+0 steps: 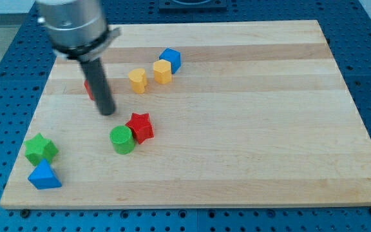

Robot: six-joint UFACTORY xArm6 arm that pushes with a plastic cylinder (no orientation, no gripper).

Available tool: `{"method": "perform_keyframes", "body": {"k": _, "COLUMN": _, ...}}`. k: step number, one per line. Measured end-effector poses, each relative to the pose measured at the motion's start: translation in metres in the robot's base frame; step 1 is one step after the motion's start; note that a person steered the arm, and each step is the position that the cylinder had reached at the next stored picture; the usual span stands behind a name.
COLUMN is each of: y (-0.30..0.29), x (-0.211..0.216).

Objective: Push the red circle towards the green circle

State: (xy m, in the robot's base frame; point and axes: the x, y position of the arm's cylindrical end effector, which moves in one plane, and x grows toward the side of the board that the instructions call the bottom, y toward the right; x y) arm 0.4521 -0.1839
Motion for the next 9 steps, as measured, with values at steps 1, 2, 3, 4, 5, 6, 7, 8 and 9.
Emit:
{"method": "perform_keyframes", "body": {"k": 1, "y": -0.051, "x": -0.016}}
{"method": "perform_keyframes", "body": {"k": 2, "y": -0.071, "x": -0.078}}
{"method": "perform_keyframes", "body": {"k": 3, "y": -0.037, "x": -0.093}}
{"method": "perform_keyframes", "body": {"k": 4, "y": -0.003, "x": -0.066}}
{"method": "perform_keyframes", "body": {"k": 5, "y": -0.003, "x": -0.030}}
{"method": "perform_keyframes", "body": {"k": 6, "y": 0.006, "x": -0.005}}
{"method": "perform_keyframes", "body": {"k": 7, "y": 0.012, "x": 0.004}}
{"method": "perform_keyframes", "body": {"k": 8, "y": 0.011, "x": 0.005}}
{"method": "perform_keyframes", "body": {"k": 9, "y": -0.030, "x": 0.002}}
